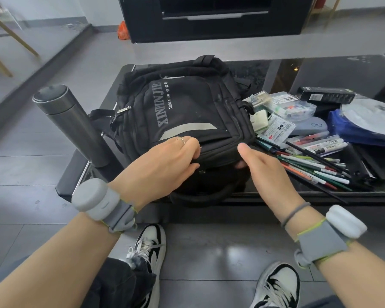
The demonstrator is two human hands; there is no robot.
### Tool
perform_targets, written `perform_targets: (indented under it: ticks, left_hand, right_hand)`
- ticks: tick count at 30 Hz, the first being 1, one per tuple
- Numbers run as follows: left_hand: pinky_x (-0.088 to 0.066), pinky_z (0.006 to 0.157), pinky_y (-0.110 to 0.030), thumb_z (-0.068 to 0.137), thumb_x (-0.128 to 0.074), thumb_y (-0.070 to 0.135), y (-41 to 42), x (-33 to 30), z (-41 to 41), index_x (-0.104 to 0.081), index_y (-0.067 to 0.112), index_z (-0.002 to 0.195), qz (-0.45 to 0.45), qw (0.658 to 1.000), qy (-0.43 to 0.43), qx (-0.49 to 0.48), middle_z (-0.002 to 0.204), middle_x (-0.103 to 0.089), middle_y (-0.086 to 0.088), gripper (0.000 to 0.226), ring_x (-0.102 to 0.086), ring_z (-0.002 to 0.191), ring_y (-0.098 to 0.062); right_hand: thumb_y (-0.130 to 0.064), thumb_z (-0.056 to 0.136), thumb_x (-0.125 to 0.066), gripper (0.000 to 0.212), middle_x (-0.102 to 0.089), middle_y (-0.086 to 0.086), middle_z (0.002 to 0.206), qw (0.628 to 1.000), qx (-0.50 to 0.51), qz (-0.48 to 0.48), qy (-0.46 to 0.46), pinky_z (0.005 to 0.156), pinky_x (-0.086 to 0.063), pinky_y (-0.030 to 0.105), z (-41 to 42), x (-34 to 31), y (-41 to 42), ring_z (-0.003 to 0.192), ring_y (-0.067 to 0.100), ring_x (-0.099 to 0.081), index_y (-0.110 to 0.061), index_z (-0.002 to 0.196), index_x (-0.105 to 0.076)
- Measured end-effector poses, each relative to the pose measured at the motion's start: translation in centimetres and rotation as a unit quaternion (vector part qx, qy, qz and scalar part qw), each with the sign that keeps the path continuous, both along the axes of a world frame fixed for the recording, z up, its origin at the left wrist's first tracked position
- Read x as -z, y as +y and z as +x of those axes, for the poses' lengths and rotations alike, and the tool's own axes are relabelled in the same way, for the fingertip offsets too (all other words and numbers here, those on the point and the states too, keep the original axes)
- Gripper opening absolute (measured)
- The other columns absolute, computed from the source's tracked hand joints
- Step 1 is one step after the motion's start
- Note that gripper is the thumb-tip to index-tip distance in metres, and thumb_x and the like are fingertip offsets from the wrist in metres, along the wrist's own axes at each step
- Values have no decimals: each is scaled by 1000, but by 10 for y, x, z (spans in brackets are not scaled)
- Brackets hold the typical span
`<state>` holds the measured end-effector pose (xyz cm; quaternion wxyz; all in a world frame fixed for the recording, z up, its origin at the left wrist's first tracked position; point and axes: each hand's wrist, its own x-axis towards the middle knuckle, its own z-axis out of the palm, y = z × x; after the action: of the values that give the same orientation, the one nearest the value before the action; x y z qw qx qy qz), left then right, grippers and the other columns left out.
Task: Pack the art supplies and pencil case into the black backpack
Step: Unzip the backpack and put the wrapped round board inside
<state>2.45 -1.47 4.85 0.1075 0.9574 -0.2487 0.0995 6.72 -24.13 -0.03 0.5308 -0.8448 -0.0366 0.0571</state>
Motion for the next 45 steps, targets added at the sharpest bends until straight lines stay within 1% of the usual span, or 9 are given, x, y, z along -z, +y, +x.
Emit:
perform_targets:
  ticks: [3, 8, 13, 20, 25, 30, 33, 37, 45]
  left_hand:
    - [-49, 69, -43, 96, -57, 25, -2, 2, 0, -48, 12, 93, 20, 1000, 9, 5, 84, -43, 5, 16, -43, 76, -19]
    - [-50, 73, -43, 96, -58, 25, -5, 8, 1, -43, 18, 94, 14, 1000, 25, -7, 86, -40, 8, 17, -44, 80, -17]
    - [-51, 76, -41, 99, -50, 39, -13, 14, 2, -45, 19, 105, 14, 998, 50, -48, 99, -49, 6, 22, -52, 84, -18]
    - [-52, 68, -44, 104, -43, 37, -16, 9, 6, -39, 22, 99, 86, 995, 37, -34, 100, -51, 6, 16, -58, 86, -24]
    - [-50, 68, -44, 101, -49, 32, -18, 8, 9, -30, 25, 93, 95, 995, 38, -13, 94, -46, 8, 22, -56, 86, -23]
    - [-44, 62, -37, 100, -49, 32, -17, 5, 9, -34, 24, 95, 96, 995, 22, -16, 98, -51, 6, 18, -55, 84, -21]
    - [-45, 61, -39, 99, -52, 31, -18, 4, 7, -42, 21, 98, 86, 996, 15, -14, 98, -52, 4, 14, -56, 85, -23]
    - [-46, 62, -40, 99, -52, 30, -19, 1, 6, -43, 20, 99, 78, 997, 17, -10, 96, -50, 5, 14, -53, 83, -22]
    - [-40, 62, -34, 100, -53, 31, -15, -2, 7, -38, 22, 95, 49, 998, 21, -25, 91, -43, 11, 18, -37, 73, -14]
  right_hand:
    - [-41, 89, -65, 42, -60, 8, 63, 999, 5, 35, -18, 66, -41, 33, -1, 0, 3, 62, 14, -50, -2, 72, -61]
    - [-14, 84, -73, 11, -68, 14, 77, 985, 40, 170, 10, 73, -50, 31, 4, -1, 9, 73, 14, -58, -3, 83, -71]
    - [-20, 80, -75, 31, -42, 1, 59, 989, 60, 114, -66, 53, -35, 18, 5, -3, 16, 56, 10, -37, 6, 76, -59]
    - [-29, 75, -79, 39, -36, -3, 57, 995, 68, 45, -48, 55, -32, 28, 6, 10, 10, 56, 12, -33, -4, 67, -51]
    - [-40, 75, -80, 30, -49, -4, 62, 995, 75, -62, 34, 57, -37, 29, 0, 26, -4, 60, 15, -49, -18, 77, -59]
    - [-23, 81, -71, 16, -53, -5, 63, 976, 3, -111, -188, 60, -40, 29, -28, 2, 6, 61, 12, -49, -20, 77, -56]
    - [-27, 82, -70, 8, -60, -11, 82, 956, -90, -157, -232, 71, -44, 28, -43, 6, 18, 79, 11, -52, -24, 89, -66]
    - [-28, 84, -69, 18, -63, -16, 93, 967, -88, -127, -204, 72, -48, 29, -50, 13, 29, 74, 1, -47, -26, 100, -61]
    - [-30, 84, -70, 33, -56, -14, 74, 974, -45, -130, -181, 60, -44, 31, -56, 9, 38, 59, 9, -49, -29, 102, -43]
